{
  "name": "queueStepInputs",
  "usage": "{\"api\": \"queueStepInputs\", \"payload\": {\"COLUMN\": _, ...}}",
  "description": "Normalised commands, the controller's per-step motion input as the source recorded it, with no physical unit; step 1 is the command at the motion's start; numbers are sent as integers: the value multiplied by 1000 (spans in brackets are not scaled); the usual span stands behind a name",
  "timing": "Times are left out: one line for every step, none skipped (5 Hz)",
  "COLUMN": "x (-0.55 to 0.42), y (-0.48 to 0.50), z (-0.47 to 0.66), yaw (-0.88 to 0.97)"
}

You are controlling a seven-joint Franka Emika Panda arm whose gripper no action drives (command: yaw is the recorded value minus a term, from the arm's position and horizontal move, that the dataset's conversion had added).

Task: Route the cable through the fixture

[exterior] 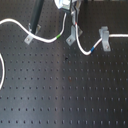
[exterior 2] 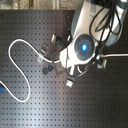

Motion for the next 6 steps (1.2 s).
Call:
{"api": "queueStepInputs", "payload": {"x": -343, "y": -181, "z": -377, "yaw": -483}}
{"api": "queueStepInputs", "payload": {"x": -276, "y": -127, "z": -254, "yaw": -683}}
{"api": "queueStepInputs", "payload": {"x": 55, "y": -96, "z": -2, "yaw": -928}}
{"api": "queueStepInputs", "payload": {"x": 31, "y": 25, "z": 223, "yaw": -891}}
{"api": "queueStepInputs", "payload": {"x": 55, "y": 117, "z": 242, "yaw": -897}}
{"api": "queueStepInputs", "payload": {"x": 41, "y": 253, "z": 259, "yaw": -831}}
